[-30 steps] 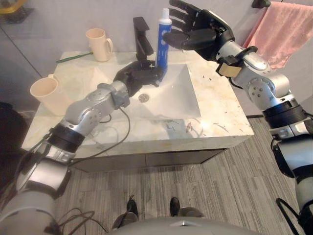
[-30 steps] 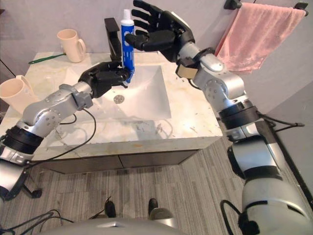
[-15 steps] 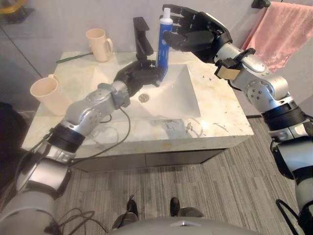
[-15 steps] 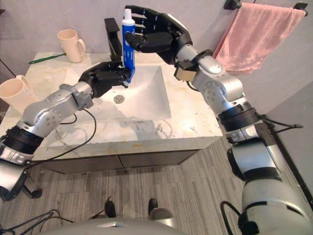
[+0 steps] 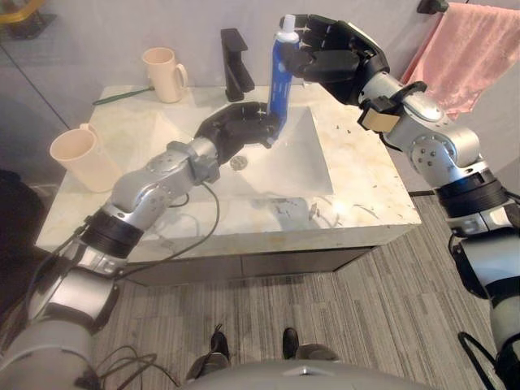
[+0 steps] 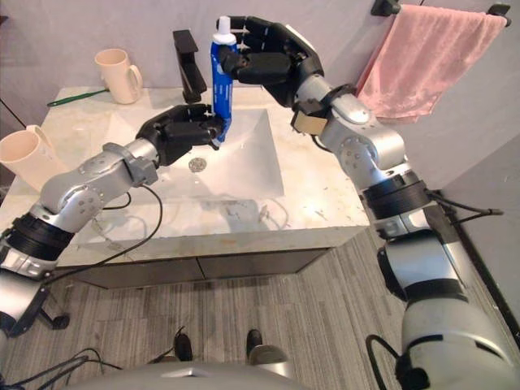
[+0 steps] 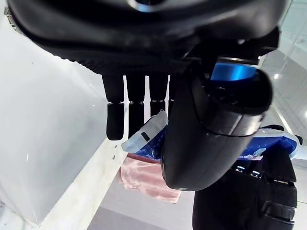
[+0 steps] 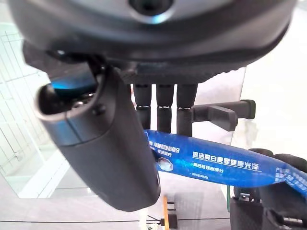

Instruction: Organize the bathroom.

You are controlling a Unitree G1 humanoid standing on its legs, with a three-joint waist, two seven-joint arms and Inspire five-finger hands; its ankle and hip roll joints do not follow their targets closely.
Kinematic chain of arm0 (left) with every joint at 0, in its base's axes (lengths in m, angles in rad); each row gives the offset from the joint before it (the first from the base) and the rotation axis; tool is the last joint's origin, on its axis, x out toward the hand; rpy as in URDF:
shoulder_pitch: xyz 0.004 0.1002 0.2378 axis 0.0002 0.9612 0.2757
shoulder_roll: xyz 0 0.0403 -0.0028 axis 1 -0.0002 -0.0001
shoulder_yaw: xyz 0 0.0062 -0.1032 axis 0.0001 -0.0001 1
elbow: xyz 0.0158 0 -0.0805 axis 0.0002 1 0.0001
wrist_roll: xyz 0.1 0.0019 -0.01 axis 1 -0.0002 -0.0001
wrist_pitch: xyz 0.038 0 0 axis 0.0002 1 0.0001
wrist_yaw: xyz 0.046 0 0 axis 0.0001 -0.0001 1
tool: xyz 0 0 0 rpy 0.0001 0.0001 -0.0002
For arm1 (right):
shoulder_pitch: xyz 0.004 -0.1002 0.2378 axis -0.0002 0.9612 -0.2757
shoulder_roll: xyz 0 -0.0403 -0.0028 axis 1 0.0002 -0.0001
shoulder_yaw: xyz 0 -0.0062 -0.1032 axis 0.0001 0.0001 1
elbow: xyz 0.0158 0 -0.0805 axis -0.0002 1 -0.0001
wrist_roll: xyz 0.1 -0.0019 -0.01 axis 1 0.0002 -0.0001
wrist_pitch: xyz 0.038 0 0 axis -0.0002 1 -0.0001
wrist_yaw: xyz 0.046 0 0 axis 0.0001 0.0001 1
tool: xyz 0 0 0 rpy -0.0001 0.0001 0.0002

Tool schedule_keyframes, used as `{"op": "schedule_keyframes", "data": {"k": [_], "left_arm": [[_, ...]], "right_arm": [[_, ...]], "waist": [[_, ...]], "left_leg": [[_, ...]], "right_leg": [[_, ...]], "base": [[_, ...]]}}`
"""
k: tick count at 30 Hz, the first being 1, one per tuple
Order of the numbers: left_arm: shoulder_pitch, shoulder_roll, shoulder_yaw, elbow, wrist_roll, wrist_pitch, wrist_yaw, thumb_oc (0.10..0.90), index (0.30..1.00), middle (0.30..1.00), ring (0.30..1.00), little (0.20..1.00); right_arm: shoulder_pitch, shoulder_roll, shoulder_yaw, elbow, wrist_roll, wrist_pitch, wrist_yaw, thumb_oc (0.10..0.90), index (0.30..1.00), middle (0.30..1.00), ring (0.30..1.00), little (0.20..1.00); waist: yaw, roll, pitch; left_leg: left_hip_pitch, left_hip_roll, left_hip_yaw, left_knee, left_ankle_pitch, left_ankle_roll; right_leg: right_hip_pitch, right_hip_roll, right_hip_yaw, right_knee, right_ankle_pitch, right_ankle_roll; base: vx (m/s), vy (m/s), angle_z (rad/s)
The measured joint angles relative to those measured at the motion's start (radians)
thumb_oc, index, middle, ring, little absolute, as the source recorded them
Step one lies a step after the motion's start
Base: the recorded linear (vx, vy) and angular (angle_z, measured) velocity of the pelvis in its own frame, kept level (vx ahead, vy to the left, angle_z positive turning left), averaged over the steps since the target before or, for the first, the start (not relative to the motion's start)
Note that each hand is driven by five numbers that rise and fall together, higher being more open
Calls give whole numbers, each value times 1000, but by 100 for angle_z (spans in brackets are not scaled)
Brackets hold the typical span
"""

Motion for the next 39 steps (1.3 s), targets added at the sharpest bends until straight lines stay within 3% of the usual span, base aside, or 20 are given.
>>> {"op": "schedule_keyframes", "data": {"k": [1, 2, 4, 9, 19, 21, 23, 24, 25, 27, 28, 29, 30, 31, 32, 34, 35, 36, 37, 39], "left_arm": [[0, 0, 0, -1, 0, 0, 0, 590, 585, 585, 585, 585], [0, -1, 0, -4, 0, 0, 0, 698, 747, 747, 747, 747], [0, -1, 0, -14, 0, 0, 0, 800, 900, 900, 900, 900], [1, 0, 7, -28, -4, -13, 15, 800, 900, 900, 900, 900], [17, 1, 46, -57, -42, -129, 17, 800, 900, 900, 900, 900], [22, 0, 69, -90, -90, -168, 0, 800, 900, 900, 900, 900], [23, 0, 92, -121, -119, -188, -26, 800, 900, 900, 900, 900], [27, 3, 105, -137, -125, -188, -35, 800, 900, 900, 900, 900], [34, 3, 116, -152, -140, -189, -46, 800, 900, 900, 900, 900], [47, 5, 118, -184, -176, -188, -93, 800, 900, 900, 900, 900], [38, -1, 111, -188, -210, -186, -146, 800, 900, 900, 900, 900], [33, 1, 108, -191, -228, -187, -168, 800, 900, 900, 900, 900], [34, 2, 100, -208, -246, -187, -183, 800, 900, 900, 900, 900], [34, 4, 94, -219, -246, -186, -187, 800, 900, 900, 900, 900], [40, 4, 83, -224, -251, -187, -190, 800, 900, 900, 900, 900], [40, 5, 62, -223, -272, -185, -192, 800, 900, 900, 900, 900], [40, 5, 58, -223, -273, -182, -200, 800, 900, 900, 900, 900], [40, 6, 55, -222, -272, -180, -214, 800, 900, 900, 900, 900], [40, 8, 52, -222, -272, -180, -233, 800, 900, 900, 900, 900], [39, 17, 46, -227, -273, -184, -259, 800, 900, 900, 900, 900]], "right_arm": [[2, 0, -3, -1, 0, 0, 0, 400, 300, 300, 300, 300], [2, 0, -4, -1, 0, 0, -2, 400, 300, 300, 300, 300], [2, 0, -7, -5, -1, -2, -16, 400, 300, 300, 300, 300], [5, -2, -8, -5, -3, -10, -32, 400, 300, 300, 300, 300], [12, -12, -37, -4, -1, -25, -38, 400, 300, 300, 300, 300], [13, -20, -37, 5, -2, -27, -32, 400, 300, 300, 300, 300], [13, -48, -36, 21, -2, -27, -7, 400, 300, 300, 300, 300], [9, -57, -36, 34, -2, -27, 5, 400, 300, 300, 300, 300], [10, -67, -36, 42, -2, -27, 14, 400, 300, 300, 300, 300], [12, -100, -37, 63, -3, -28, 33, 400, 300, 300, 300, 300], [9, -133, -37, 75, -3, -38, 35, 400, 300, 300, 300, 300], [8, -149, -34, 86, -2, -58, 36, 400, 300, 300, 300, 300], [-2, -174, -32, 112, -1, -77, 54, 400, 300, 300, 300, 300], [-1, -188, -33, 121, -1, -97, 52, 400, 300, 300, 300, 300], [0, -207, -28, 124, -1, -117, 48, 400, 300, 300, 300, 300], [-1, -213, -26, 126, 0, -151, 45, 400, 300, 300, 300, 300], [0, -213, -22, 127, 0, -152, 45, 400, 300, 300, 300, 300], [0, -211, -12, 127, -1, -154, 46, 400, 300, 300, 300, 300], [0, -207, -2, 127, -1, -160, 45, 400, 300, 300, 300, 300], [-1, -198, 21, 127, 0, -172, 40, 400, 300, 300, 300, 300]], "waist": [[0, 0, 0], [0, 0, 0], [-4, 0, 0], [-5, 0, 0], [2, 0, 0], [3, -27, 8], [15, -38, 13], [12, -40, 15], [9, -40, 16], [-1, -37, 17], [-33, 4, 14], [-56, 18, 13], [-62, 31, 13], [-62, 33, 12], [-64, 36, 13], [-76, 69, 30], [-85, 72, 30], [-85, 70, 30], [-80, 70, 30], [-59, 77, 28]], "left_leg": [[0, 0, 0, 0, 0, 0], [0, 0, 0, 0, 0, 0], [0, 1, 0, 0, 0, 0], [-1, 1, 1, 0, 0, 0], [-3, 6, 23, 2, 4, -6], [-77, -7, 34, 129, -6, -24], [-168, -4, 52, 266, -9, -30], [-196, -1, 56, 321, -31, -65], [-216, -1, 56, 383, -63, -83], [-218, -34, 55, 541, -183, -93], [-136, -72, 54, 442, -184, -75], [-86, -76, 45, 335, -189, -57], [-8, -101, -18, 180, -160, 0], [22, -105, -30, 115, -134, 36], [37, -113, -29, 58, -104, 50], [45, -104, -48, 17, -76, 66], [45, -104, -55, 10, -74, 68], [45, -110, -57, 7, -73, 69], [48, -121, -59, 7, -74, 68], [48, -120, -55, 6, -74, 52]], "right_leg": [[0, 0, 0, 0, 0, 0], [0, 0, 0, 0, 0, 0], [0, 1, 0, 0, 0, 0], [-1, 1, 0, 0, 0, 0], [-4, 4, -2, 0, -3, -1], [-10, -18, -13, 0, -10, -6], [-25, -28, -25, 1, -5, -15], [-26, -42, -39, 1, -1, -21], [-24, -49, -47, 1, 1, -23], [-8, -59, -51, 2, 1, -22], [11, -42, -64, 2, -1, -19], [17, -28, -66, 2, -3, -14], [9, -20, -53, 2, 1, -4], [3, -21, -48, 2, 0, -2], [-11, -29, -42, 8, 3, 4], [-113, -24, -31, 147, -55, 28], [-123, -12, -5, 136, -62, 31], [-133, 1, 24, 85, -54, 31], [-133, 9, 24, 44, 21, 20], [-112, 11, 22, 23, 39, 14]], "base": [[-11, -65, 0], [-25, -63, 0], [-54, -67, 0], [-125, -43, -1], [-163, -38, -1], [-282, -2, 18], [-235, 103, 28], [-180, 165, 25], [-137, 181, 16], [-131, 210, 13], [-133, 209, 31], [-240, 245, 28], [-158, 101, 8], [-277, 128, -7], [-179, 60, -7], [-197, 37, 6], [-246, 9, 20], [-258, -11, 24], [-260, -27, 19], [-255, -34, 1]]}}
